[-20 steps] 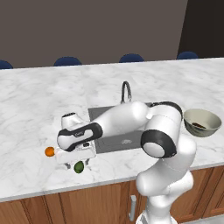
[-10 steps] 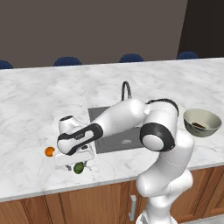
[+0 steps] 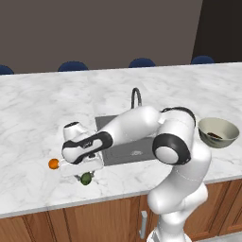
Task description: There is a mixed pile of frozen fruits and vegetables on the counter. Locate all the frozen vegetables and place the items in a bowl on the counter. Take all the frozen fruits and defrost them in a running sink.
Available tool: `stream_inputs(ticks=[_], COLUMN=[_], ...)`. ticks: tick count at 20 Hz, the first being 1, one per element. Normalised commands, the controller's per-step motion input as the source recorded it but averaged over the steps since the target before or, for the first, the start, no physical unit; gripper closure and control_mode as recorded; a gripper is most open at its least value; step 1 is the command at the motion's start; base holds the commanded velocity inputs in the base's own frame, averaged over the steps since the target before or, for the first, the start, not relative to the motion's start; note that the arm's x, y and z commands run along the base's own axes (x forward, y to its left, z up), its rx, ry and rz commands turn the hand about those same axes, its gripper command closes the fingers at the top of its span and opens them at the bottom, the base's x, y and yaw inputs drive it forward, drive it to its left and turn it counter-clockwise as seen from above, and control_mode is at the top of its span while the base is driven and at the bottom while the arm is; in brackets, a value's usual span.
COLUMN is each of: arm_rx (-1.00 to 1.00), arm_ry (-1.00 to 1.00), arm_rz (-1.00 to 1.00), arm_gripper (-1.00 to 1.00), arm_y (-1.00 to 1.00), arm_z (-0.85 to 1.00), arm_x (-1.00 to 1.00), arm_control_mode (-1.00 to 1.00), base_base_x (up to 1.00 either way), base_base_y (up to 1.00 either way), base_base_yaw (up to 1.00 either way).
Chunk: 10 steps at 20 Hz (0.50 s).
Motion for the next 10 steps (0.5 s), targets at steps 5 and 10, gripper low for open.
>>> stream_inputs(ticks=[5, 10], arm_rx=[0.04, 0.05], arm_ry=[-0.07, 0.0], arm_rz=[-0.01, -0.01], arm_gripper=[1.0, 1.0], arm_y=[-0.66, -0.78], arm_z=[0.57, 0.58], arm_x=[0.0, 0.0], arm_control_mode=[-1.0, -1.0], base_base_x=[0.0, 0.0], base_base_y=[0.0, 0.0], base_base_yaw=[0.0, 0.0])
